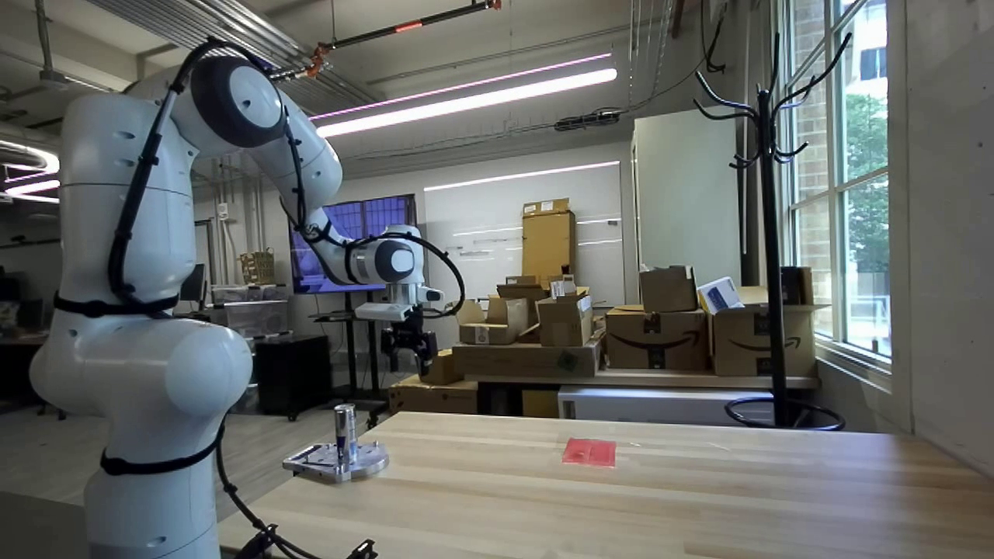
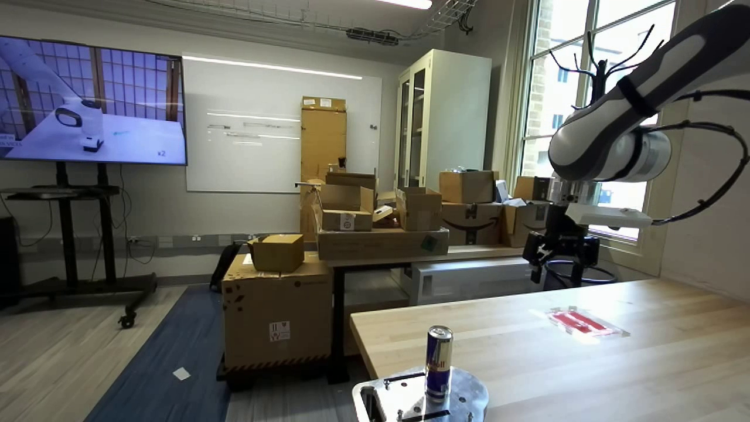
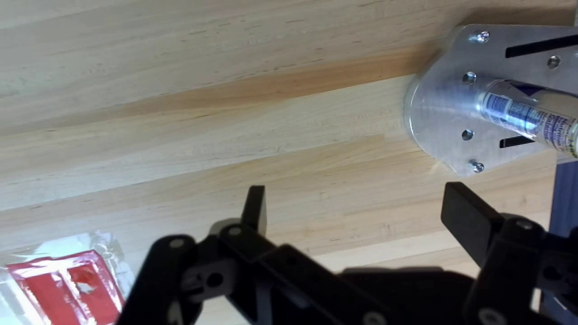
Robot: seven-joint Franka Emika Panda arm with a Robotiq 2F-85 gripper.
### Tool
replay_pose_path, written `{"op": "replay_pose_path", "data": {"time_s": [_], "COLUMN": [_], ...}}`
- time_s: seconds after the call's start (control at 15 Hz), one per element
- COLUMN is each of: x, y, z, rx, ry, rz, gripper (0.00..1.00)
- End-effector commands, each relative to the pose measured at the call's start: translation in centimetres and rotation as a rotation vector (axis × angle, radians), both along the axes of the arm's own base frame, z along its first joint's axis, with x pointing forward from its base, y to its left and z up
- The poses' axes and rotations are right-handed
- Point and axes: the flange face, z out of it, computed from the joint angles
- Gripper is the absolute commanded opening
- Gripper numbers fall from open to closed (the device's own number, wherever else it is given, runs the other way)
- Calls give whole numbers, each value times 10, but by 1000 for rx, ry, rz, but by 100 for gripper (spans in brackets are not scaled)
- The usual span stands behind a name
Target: Put the can on the silver object.
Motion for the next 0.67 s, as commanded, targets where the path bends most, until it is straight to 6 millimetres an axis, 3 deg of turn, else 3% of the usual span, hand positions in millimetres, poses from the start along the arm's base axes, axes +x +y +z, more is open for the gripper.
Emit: {"op": "replay_pose_path", "data": {"time_s": [0.0, 0.07, 0.6], "x": [-23, -9, -18], "y": [-7, -4, -4], "z": [17, 8, 12], "rx": [16, 1, 3], "ry": [-22, -9, -14], "rz": [12, -5, -2], "gripper": [100, 100, 100]}}
